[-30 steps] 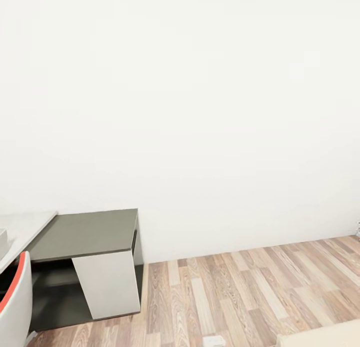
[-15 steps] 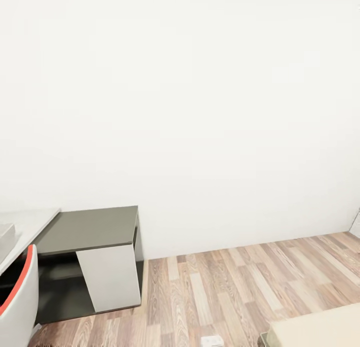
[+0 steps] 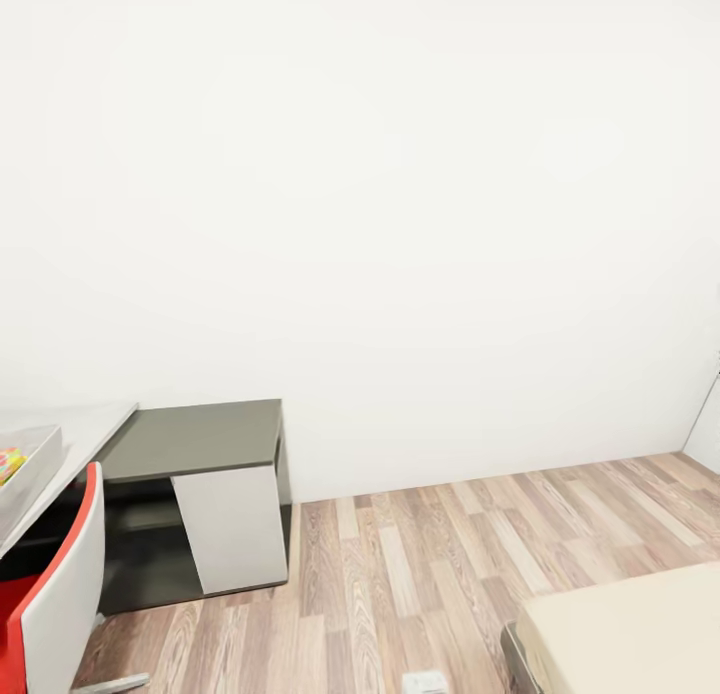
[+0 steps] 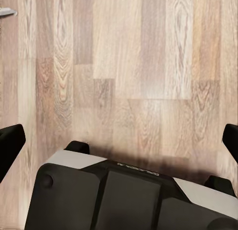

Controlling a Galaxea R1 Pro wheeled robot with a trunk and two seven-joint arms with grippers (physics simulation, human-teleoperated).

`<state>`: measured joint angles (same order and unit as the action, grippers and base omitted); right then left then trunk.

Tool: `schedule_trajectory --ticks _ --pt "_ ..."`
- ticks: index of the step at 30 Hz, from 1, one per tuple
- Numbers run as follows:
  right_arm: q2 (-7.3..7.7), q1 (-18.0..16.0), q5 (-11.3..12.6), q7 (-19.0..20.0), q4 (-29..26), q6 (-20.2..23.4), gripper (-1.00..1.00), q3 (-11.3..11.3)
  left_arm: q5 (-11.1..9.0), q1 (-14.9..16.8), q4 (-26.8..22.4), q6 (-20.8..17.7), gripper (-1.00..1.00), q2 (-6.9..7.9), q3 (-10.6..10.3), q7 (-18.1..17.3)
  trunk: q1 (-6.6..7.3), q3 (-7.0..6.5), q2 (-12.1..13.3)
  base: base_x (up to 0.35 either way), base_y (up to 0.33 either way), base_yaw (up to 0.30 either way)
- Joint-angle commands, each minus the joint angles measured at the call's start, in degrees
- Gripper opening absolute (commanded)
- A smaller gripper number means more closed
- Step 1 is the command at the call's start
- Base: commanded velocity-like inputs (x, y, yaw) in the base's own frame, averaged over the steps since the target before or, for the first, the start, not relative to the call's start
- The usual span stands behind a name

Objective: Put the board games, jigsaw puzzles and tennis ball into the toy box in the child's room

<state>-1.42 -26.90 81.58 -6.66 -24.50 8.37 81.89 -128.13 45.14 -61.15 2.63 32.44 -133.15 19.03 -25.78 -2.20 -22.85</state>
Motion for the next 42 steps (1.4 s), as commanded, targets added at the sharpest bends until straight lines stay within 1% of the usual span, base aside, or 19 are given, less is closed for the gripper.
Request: schedule_trajectory --ticks 1,4,7,8,13,14,16,17,18,19,22,23,26,27,29,30,34,40,42 --pt "0.02 -0.1 0.3 -0.4 -0.1 0.1 1.0 0.3 -0.4 0.1 -0.1 0.3 1.0 -0.01 -0.1 0.1 0.0 0.03 -0.1 -0.309 0.037 0.0" --pt "0.02 -0.1 0.3 -0.4 -0.1 0.1 1.0 0.3 -0.5 -0.9 1.1 0.3 1.0 -0.01 -0.1 0.1 0.0 0.03 -0.1 -0.31 0.052 0.0" --pt "0.02 -0.1 0.3 -0.4 -0.1 0.1 1.0 0.3 -0.6 -2.9 3.0 0.2 1.0 -0.04 -0.2 0.1 0.0 0.03 -0.1 -0.311 0.068 0.0" --pt "0.02 -0.1 0.3 -0.4 -0.1 0.1 1.0 0.3 -0.6 -2.9 3.0 0.2 1.0 -0.04 -0.2 0.1 0.0 0.03 -0.1 -0.311 0.074 0.0" --pt "0.02 -0.1 0.3 -0.4 -0.1 0.0 1.0 0.3 -1.4 -5.5 5.9 0.2 1.0 -0.07 -0.2 0.0 0.0 0.03 -0.1 -0.311 0.093 0.0" --pt "0.02 -0.1 0.3 -0.4 -0.1 0.0 1.0 0.3 -1.4 -5.5 5.9 0.2 1.0 -0.07 -0.2 0.0 0.0 0.03 -0.1 -0.311 0.106 0.0" --pt "0.02 -0.1 0.3 -0.4 -0.1 -0.1 1.0 0.3 -2.0 -7.2 7.1 0.2 1.0 -0.08 -0.1 0.0 0.0 0.03 -0.1 -0.311 0.114 0.0" --pt "0.02 -0.1 0.3 -0.4 -0.1 -0.1 1.0 0.3 -2.0 -7.2 7.1 0.2 1.0 -0.08 -0.1 0.0 0.0 0.03 -0.1 -0.311 0.116 0.0" --pt "0.03 -0.1 0.3 -0.4 0.0 -0.1 1.0 0.3 -2.2 -8.3 7.8 0.2 1.0 -0.08 -0.1 0.0 0.0 0.03 -0.1 -0.31 0.121 0.0" --pt "0.03 -0.1 0.3 -0.4 0.0 -0.1 1.0 0.3 -2.2 -8.3 7.8 0.2 1.0 -0.08 -0.1 0.0 0.0 0.03 -0.1 -0.31 0.121 0.0" --pt "0.07 0.0 0.3 -0.4 0.2 -0.7 1.0 0.3 -2.7 -12.4 10.9 0.2 1.0 -0.21 -0.1 -0.1 0.0 0.03 -0.1 -0.308 0.131 0.0" --pt "0.07 0.0 0.3 -0.4 0.2 -0.7 1.0 0.3 -2.7 -12.4 10.9 0.2 1.0 -0.21 -0.1 -0.1 0.0 0.03 -0.1 -0.307 0.136 0.0" --pt "0.1 0.9 0.3 -0.4 1.1 -1.2 1.0 0.3 -2.9 -16.8 14.3 0.2 1.0 -0.62 -0.1 -0.7 0.0 0.03 -0.1 -0.304 0.146 0.0" --pt "0.1 0.9 0.3 -0.4 1.1 -1.2 1.0 0.3 -2.9 -16.8 14.3 0.2 1.0 -0.62 -0.1 -0.7 0.0 0.03 -0.1 -0.303 0.149 0.0" --pt "0.14 2.3 0.3 -0.4 2.4 -1.4 1.0 0.3 -3.1 -19.3 16.2 0.3 1.0 -1.0 0.0 -1.8 0.0 0.03 -0.1 -0.301 0.153 0.0" --pt "0.14 2.3 0.3 -0.4 2.4 -1.4 1.0 0.3 -3.1 -19.3 16.2 0.3 1.0 -1.0 0.0 -1.8 0.0 0.03 -0.1 -0.301 0.154 0.0" --pt "0.13 6.5 0.2 -0.4 4.7 -1.9 1.0 0.4 -3.2 -23.3 19.0 0.4 1.0 -1.4 0.0 -3.5 0.0 0.03 -0.1 -0.3 0.158 0.0" --pt "0.05 8.7 0.0 -0.7 5.7 -2.1 1.0 0.6 -3.2 -25.6 20.3 0.4 1.0 -1.56 0.2 -4.3 0.0 0.03 -0.1 -0.299 0.161 0.0" --pt "0.01 9.3 -0.2 -1.6 6.2 -2.1 1.0 1.0 -3.2 -26.2 20.7 0.5 1.0 -1.6 0.7 -4.5 0.0 0.03 -0.1 -0.295 0.162 0.0"
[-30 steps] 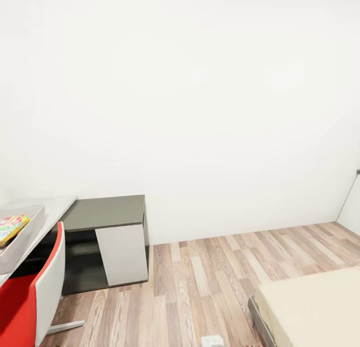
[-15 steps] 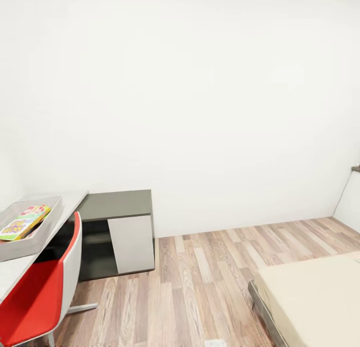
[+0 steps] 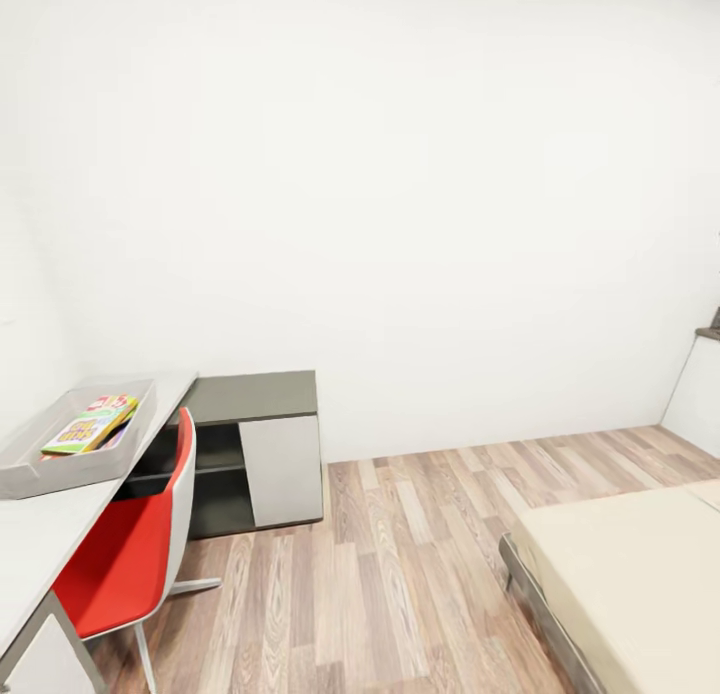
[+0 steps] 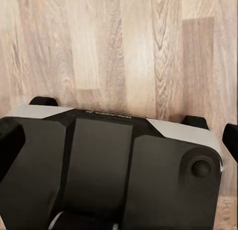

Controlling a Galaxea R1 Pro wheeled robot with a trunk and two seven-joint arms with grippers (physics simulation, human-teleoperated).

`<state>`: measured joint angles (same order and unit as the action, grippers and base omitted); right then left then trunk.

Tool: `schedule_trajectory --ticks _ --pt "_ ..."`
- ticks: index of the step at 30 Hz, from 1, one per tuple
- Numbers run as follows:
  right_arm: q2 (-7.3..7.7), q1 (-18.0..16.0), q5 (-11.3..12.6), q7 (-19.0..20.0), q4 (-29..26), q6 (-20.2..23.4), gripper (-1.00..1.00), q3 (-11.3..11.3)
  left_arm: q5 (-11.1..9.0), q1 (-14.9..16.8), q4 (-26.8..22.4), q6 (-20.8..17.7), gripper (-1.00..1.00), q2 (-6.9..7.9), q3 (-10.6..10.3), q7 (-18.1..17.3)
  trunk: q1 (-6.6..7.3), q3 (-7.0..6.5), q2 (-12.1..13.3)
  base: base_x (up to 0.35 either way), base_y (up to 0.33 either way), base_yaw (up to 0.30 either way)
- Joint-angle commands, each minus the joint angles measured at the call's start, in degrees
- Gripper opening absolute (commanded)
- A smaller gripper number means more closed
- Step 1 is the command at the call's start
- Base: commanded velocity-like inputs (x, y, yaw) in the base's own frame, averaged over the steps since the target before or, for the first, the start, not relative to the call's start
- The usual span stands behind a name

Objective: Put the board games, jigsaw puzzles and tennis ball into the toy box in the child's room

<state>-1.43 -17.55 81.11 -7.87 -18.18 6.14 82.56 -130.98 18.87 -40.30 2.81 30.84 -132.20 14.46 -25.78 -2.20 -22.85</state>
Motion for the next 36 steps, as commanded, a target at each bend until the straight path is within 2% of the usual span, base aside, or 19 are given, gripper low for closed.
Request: schedule_trajectory --ticks 1,2,3,7,8,10,13,16,23,28,31,36 --pt "-0.01 0.2 0.1 -1.1 0.2 0.2 1.0 0.5 -0.3 -0.1 0.0 0.3 1.0 -0.02 0.3 0.0 0.0 0.03 -0.1 -0.282 0.161 0.0" --pt "-0.04 0.4 0.1 -2.0 0.5 0.3 1.0 0.7 -0.3 -0.3 0.1 0.3 1.0 -0.03 1.1 0.0 0.0 0.03 -0.1 -0.267 0.154 0.0" --pt "-0.04 0.4 0.1 -2.0 0.5 0.3 1.0 0.7 -0.3 -0.3 0.1 0.3 1.0 -0.03 1.1 0.0 0.0 0.03 -0.1 -0.267 0.154 0.0" --pt "-0.1 0.8 -0.1 -6.0 1.6 0.5 1.0 1.2 0.0 -0.7 0.2 0.4 1.0 -0.2 6.1 -0.3 0.0 0.03 -0.1 -0.184 0.106 0.0" --pt "-0.1 0.8 -0.1 -6.0 1.6 0.5 1.0 1.2 0.0 -0.7 0.2 0.4 1.0 -0.2 6.1 -0.3 0.0 0.03 -0.1 -0.13 0.075 0.0" --pt "-0.12 1.3 -0.1 -7.5 2.9 1.1 1.0 1.3 0.1 -0.8 0.1 0.4 1.0 -0.28 8.0 -0.3 0.0 0.03 -0.1 -0.094 0.054 0.0" --pt "-0.13 2.2 -0.1 -8.8 4.8 2.5 1.0 1.4 0.1 -0.9 -0.1 0.4 1.0 -0.37 9.6 -0.4 0.0 0.03 -0.1 -0.054 0.031 0.0" --pt "-0.14 2.6 -0.1 -9.3 6.0 3.6 1.0 1.4 0.1 -0.9 -0.2 0.4 1.0 -0.59 10.3 -0.4 0.0 0.03 -0.1 -0.032 0.018 0.0" --pt "-0.1 3.6 -0.2 -10.0 9.8 5.3 1.0 1.4 0.1 -0.9 0.0 0.2 1.0 -2.32 11.2 -0.5 0.0 0.03 -0.1 -0.014 0.008 0.0" --pt "-0.08 4.0 -0.2 -10.1 11.6 5.6 1.0 1.5 0.1 -0.9 0.1 0.0 1.0 -3.08 11.3 -0.4 0.0 0.03 -0.1 -0.005 0.003 0.0" --pt "-0.05 4.7 -0.2 -10.2 12.8 5.8 1.0 1.5 0.0 -0.9 0.2 -0.1 1.0 -4.19 11.2 -0.4 0.0 0.03 -0.1 -0.002 0.001 0.0" --pt "-0.01 5.1 -0.2 -10.3 13.2 5.8 1.0 1.5 0.0 -0.9 0.2 -0.2 1.0 -4.7 11.1 -0.4 0.0 0.03 -0.1 -0.001 0.0 0.0"
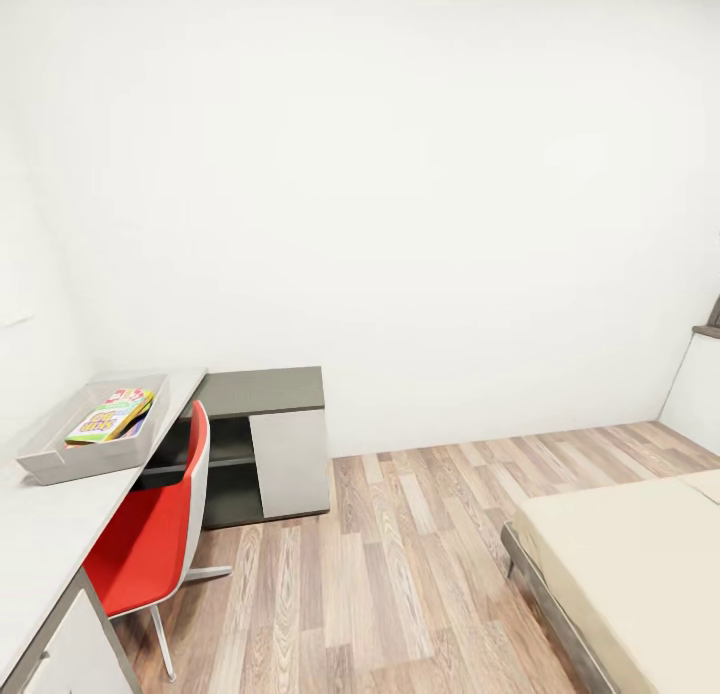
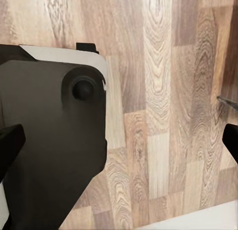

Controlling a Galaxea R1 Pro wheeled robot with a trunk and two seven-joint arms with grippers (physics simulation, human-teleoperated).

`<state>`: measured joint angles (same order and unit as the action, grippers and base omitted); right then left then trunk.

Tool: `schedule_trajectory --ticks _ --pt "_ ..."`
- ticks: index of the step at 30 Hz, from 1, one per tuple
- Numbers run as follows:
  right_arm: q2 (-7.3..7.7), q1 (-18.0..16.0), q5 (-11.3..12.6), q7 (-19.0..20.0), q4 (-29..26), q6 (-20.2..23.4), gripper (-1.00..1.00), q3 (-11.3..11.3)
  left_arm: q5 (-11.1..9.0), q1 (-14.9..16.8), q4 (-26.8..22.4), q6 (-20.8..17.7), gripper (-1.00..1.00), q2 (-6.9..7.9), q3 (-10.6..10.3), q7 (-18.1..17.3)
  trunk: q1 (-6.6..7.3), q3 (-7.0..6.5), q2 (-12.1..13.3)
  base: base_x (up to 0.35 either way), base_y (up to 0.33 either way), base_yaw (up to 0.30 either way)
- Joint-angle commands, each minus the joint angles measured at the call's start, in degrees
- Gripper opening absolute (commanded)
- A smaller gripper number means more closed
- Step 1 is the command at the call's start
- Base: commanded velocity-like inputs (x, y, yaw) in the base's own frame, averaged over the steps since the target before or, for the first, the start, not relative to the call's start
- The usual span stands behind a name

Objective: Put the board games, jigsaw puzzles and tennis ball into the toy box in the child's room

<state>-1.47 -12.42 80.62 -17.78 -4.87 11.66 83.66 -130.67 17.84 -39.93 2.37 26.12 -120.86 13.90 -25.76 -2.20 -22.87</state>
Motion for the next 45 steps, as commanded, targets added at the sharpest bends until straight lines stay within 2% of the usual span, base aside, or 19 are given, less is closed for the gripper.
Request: schedule_trajectory --ticks 1,8,14,17,18,21,22,23,26,27,31,32,35,37,38,41,42,45 --pt "0.03 0.1 0.2 -0.3 0.0 0.3 1.0 0.5 -0.3 0.1 -0.1 0.2 1.0 -0.12 -0.3 0.2 -0.03 0.03 -0.1 0.0 0.0 0.0" --pt "0.03 0.3 0.2 -0.4 0.2 0.3 1.0 0.6 -0.3 0.1 -0.1 0.2 1.0 -0.89 -0.3 0.2 -0.03 0.03 -0.1 0.0 0.0 0.0" --pt "0.01 0.4 0.2 -0.3 0.2 0.3 1.0 0.7 -0.2 0.1 1.5 0.2 1.0 -2.53 0.5 0.2 -0.03 0.03 -0.1 0.0 0.0 0.0" --pt "-0.01 0.4 0.2 -0.3 0.1 0.3 1.0 0.7 -0.2 0.1 5.2 0.2 1.0 -4.68 2.9 0.2 -0.03 0.03 -0.1 0.0 0.0 0.0" --pt "-0.01 0.4 0.2 -0.3 0.1 0.3 1.0 0.7 -0.2 0.1 5.2 0.2 1.0 -4.68 2.9 0.2 -0.03 0.03 -0.1 0.0 0.0 0.0" --pt "-0.02 0.5 0.0 -0.3 0.1 0.3 1.0 0.7 -0.2 0.1 9.7 0.1 1.0 -6.27 6.3 0.2 -0.03 0.03 -0.1 0.0 0.0 0.0" --pt "-0.02 0.5 0.0 -0.3 0.1 0.3 1.0 0.7 -0.2 0.1 9.7 0.1 1.0 -6.27 6.3 0.2 -0.03 0.03 -0.1 0.0 0.0 0.0" --pt "-0.02 0.6 -0.4 -0.3 0.1 0.3 1.0 0.7 -0.2 0.1 12.1 0.1 1.0 -6.93 8.5 0.2 -0.03 0.03 -0.1 0.0 0.0 0.0" --pt "-0.02 0.7 -1.1 -0.3 0.1 0.3 1.0 0.7 -0.2 -0.5 14.7 0.1 1.0 -7.48 11.9 0.2 -0.03 0.03 -0.1 0.0 0.0 0.0" --pt "-0.02 0.7 -1.1 -0.3 0.1 0.3 1.0 0.7 -0.2 -0.5 14.7 0.1 1.0 -7.48 11.9 0.2 -0.03 0.03 -0.1 0.0 0.0 0.0" --pt "0.01 0.8 -1.9 -0.3 0.0 0.2 1.0 0.7 -0.2 -3.0 18.8 0.1 1.0 -7.83 18.2 0.2 -0.03 0.03 -0.1 0.0 0.0 0.0" --pt "0.01 0.8 -1.9 -0.3 0.0 0.2 1.0 0.7 -0.2 -3.0 18.8 0.1 1.0 -7.83 18.2 0.2 -0.03 0.03 -0.1 0.0 0.0 0.0" --pt "0.02 0.9 -2.3 -0.3 0.0 0.2 1.0 0.7 -0.3 -4.8 23.7 0.1 1.0 -8.29 25.3 0.2 -0.03 0.03 -0.1 0.0 0.0 0.0" --pt "0.04 0.9 -2.4 -0.3 0.0 0.2 1.0 0.7 -0.3 -6.1 28.0 0.1 1.0 -9.25 31.8 0.2 -0.03 0.03 -0.1 0.0 0.0 0.0" --pt "0.04 0.9 -2.4 -0.3 0.0 0.2 1.0 0.7 -0.3 -6.1 28.0 0.1 1.0 -9.25 31.8 0.2 -0.03 0.03 -0.1 0.0 0.0 0.0" --pt "0.05 0.9 -2.5 -0.3 0.0 0.2 1.0 0.7 -0.3 -8.7 33.1 0.2 1.0 -10.88 43.9 0.2 -0.03 0.03 -0.1 0.0 0.0 0.0" --pt "0.05 0.9 -2.5 -0.3 0.0 0.2 1.0 0.7 -0.3 -8.7 33.1 0.2 1.0 -10.88 43.9 0.2 -0.03 0.03 -0.1 0.0 0.0 0.0" --pt "0.04 0.9 -2.5 -0.3 0.0 0.2 1.0 0.7 -0.3 -11.2 35.5 0.2 1.0 -11.84 55.7 0.2 -0.03 0.03 -0.1 0.0 0.0 0.0"
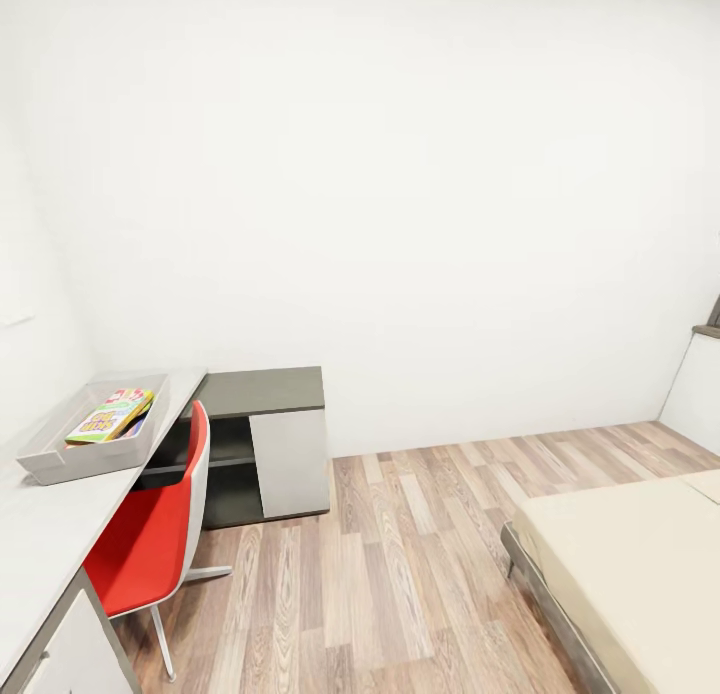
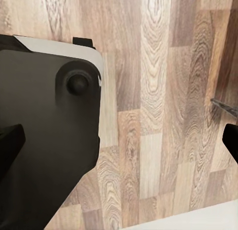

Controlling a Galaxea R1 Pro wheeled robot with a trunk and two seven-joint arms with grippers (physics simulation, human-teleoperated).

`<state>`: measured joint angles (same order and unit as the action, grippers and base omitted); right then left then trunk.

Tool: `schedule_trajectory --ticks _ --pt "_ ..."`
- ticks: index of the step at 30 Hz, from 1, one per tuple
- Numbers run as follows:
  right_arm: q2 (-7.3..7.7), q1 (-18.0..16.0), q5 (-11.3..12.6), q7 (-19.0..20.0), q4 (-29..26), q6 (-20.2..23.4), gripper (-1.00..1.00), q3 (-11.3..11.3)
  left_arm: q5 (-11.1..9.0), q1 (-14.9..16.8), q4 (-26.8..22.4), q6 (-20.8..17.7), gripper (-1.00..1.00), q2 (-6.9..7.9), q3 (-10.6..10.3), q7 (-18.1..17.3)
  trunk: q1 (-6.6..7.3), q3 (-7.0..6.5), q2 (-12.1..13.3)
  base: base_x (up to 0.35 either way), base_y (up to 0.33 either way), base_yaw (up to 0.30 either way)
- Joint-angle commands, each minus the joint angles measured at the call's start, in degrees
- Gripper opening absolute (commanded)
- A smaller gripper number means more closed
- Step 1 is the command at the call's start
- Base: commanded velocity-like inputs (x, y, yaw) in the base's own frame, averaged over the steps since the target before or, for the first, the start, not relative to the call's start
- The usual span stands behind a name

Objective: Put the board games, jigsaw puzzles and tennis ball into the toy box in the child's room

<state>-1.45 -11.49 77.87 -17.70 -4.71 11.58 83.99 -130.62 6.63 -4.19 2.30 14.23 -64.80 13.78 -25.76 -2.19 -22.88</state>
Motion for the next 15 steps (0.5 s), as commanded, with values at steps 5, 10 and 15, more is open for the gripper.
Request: schedule_trajectory --ticks 5,10,15 --pt "0.03 0.0 0.2 -0.3 -0.1 0.3 1.0 0.4 -0.4 -2.0 1.3 0.2 1.0 -2.39 8.6 0.3 -0.02 0.02 0.0 0.0 0.0 0.0" --pt "0.04 0.0 0.2 -0.2 -0.2 0.3 1.0 0.4 -0.4 -3.2 1.9 0.2 1.0 -5.43 12.4 0.3 -0.02 0.02 0.0 0.0 0.0 0.0" --pt "0.02 0.0 0.2 -0.1 -0.2 0.3 1.0 0.4 0.6 -6.6 2.2 0.1 1.0 -7.78 13.9 0.3 -0.02 0.02 0.0 0.0 0.0 0.0"
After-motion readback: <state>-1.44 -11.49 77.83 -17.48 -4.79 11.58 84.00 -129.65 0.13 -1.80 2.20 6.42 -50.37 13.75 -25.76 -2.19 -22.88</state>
